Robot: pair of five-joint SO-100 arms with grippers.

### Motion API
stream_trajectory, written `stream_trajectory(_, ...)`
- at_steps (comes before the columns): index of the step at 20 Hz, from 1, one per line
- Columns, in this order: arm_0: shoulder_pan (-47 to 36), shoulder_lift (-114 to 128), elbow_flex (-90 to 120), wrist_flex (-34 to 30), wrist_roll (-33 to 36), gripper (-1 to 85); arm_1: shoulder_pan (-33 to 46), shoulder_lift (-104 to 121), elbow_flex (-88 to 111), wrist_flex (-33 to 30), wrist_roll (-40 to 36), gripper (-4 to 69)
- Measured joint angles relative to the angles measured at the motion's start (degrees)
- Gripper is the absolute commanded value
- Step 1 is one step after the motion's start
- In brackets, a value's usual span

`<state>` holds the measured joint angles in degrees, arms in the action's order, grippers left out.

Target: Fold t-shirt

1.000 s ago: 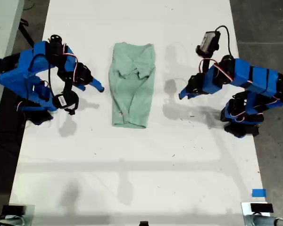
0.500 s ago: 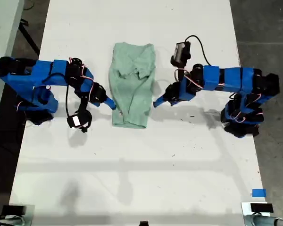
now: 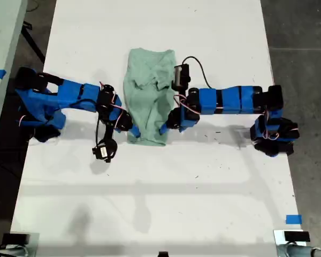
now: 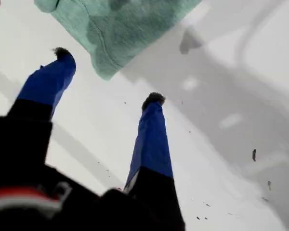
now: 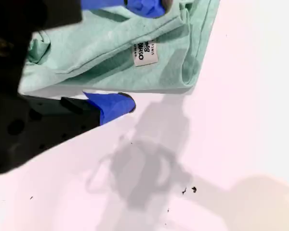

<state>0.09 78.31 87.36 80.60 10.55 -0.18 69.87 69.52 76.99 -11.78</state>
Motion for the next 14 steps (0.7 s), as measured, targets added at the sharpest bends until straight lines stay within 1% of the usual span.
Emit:
stream_trajectory(3, 0.0, -4.5, -3.3, 0.0, -0.2, 33.2, -0.2, -4.0, -3.6, 1.2, 0.2, 32.5)
stream_trajectory(9, 0.0, -16.6, -11.6, 0.2, -0.7, 32.2, 0.1, -12.0, -9.1, 1.2, -0.2, 32.4)
stream_trajectory(14, -2.1, -20.7, -15.2, 2.1, -1.1, 30.6, 1.2, -20.1, -17.0, 1.4, -1.9, 31.0)
